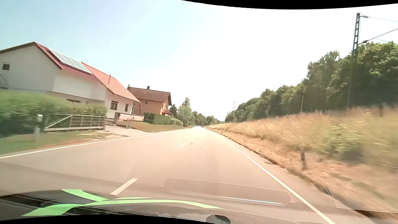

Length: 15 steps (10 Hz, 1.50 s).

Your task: Follow the waypoints while adhering to traffic rules and regulations

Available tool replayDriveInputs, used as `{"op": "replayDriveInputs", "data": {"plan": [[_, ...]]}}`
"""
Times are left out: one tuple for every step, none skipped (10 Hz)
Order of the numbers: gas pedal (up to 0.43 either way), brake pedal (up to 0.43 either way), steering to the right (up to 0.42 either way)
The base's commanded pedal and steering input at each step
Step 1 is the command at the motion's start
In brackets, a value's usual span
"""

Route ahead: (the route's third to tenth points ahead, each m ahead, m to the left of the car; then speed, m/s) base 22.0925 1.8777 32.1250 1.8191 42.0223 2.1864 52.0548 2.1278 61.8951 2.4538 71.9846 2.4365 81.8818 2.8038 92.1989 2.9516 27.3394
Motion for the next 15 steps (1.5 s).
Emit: {"op": "replayDriveInputs", "data": {"plan": [[0.228, 0.0, -0.004], [0.22, 0.0, -0.004], [0.22, 0.0, -0.004], [0.22, 0.0, -0.004], [0.228, 0.0, -0.004], [0.24, 0.0, -0.004], [0.248, 0.0, -0.004], [0.248, 0.0, -0.004], [0.248, 0.0, -0.004], [0.248, 0.0, -0.004], [0.209, 0.0, -0.004], [0.169, 0.0, -0.004], [0.169, 0.0, -0.004], [0.157, 0.0, -0.004], [0.157, 0.0, -0.004]]}}
